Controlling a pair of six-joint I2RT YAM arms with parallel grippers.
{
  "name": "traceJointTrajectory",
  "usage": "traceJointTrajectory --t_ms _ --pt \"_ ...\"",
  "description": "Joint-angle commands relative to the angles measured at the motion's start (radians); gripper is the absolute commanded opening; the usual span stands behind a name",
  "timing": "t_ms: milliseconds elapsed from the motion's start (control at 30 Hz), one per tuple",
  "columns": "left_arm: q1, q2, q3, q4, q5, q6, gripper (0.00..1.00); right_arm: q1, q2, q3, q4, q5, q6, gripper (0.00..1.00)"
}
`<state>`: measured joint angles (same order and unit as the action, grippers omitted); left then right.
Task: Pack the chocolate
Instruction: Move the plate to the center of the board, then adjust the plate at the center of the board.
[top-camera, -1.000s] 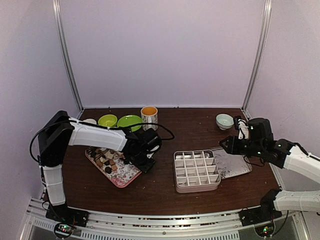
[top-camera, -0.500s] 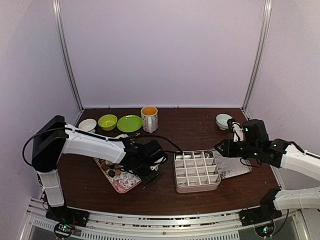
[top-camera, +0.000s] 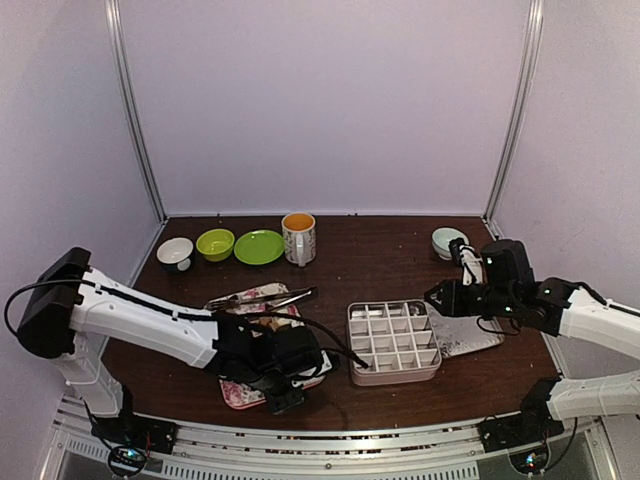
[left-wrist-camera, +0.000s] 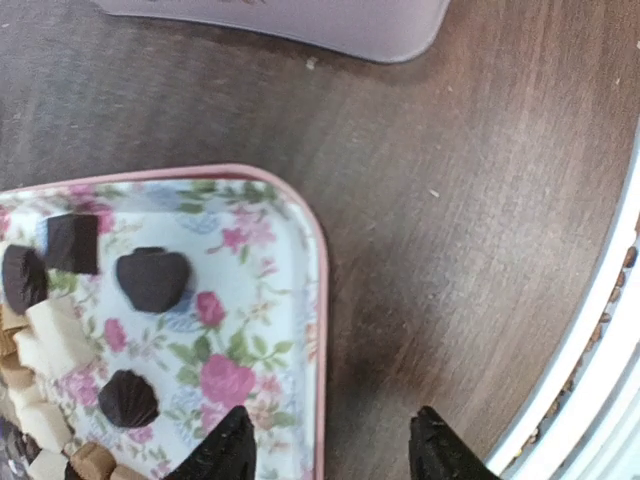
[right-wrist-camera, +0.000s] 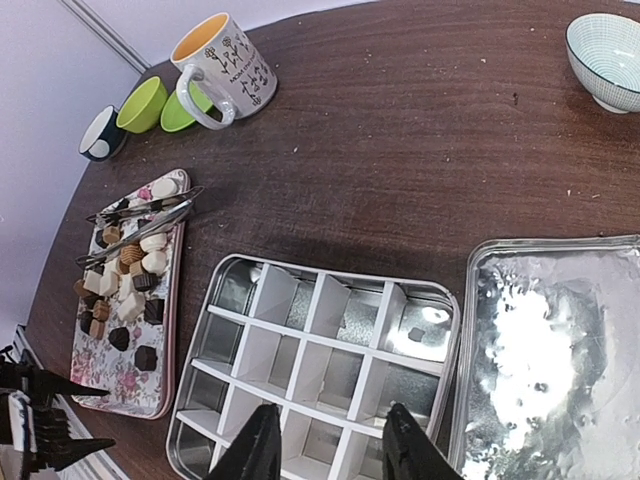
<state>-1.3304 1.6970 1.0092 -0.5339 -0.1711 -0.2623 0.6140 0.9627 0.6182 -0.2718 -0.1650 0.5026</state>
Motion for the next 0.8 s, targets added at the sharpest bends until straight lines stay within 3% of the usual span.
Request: traceJointTrajectory --t_ms 0,100,200,333,467,633,667,767 --pt "0.021 -0.178 -0.048 0.009 -0.104 -0.134 0.59 0.012 0.007 0.036 0.013 -0.010 0.007 0.36" --pt "0.080 -0.313 -0.098 -0.048 -0.197 -0.284 0.71 0.013 0.007 0.037 0.011 -0.009 0.007 0.36" --pt "0.247 -0.461 -0.188 -0.096 -0.159 -0.451 0.71 0.016 0.007 0.038 0.017 -0.006 0.008 0.36" --pt "0.427 -0.703 -0.325 -0.079 -0.110 -0.543 0.66 0.021 0.020 0.042 0.029 -0.017 0.016 0.36" --pt "0.594 -0.871 -0.423 -0.120 -0.110 -0.603 0.47 0.029 0.035 0.047 0.043 -0.027 0.024 0.36" --pt "0.818 -0.884 -0.541 -0.032 0.029 -0.614 0.04 0.035 0.052 0.058 0.052 -0.027 0.021 0.36" --pt "0.858 -0.866 -0.561 0.007 0.063 -0.608 0.00 0.035 0.055 0.064 0.050 -0.028 0.021 0.36" --pt "0.938 -0.767 -0.591 0.132 0.145 -0.585 0.00 0.036 0.065 0.078 0.044 -0.031 0.017 0.36"
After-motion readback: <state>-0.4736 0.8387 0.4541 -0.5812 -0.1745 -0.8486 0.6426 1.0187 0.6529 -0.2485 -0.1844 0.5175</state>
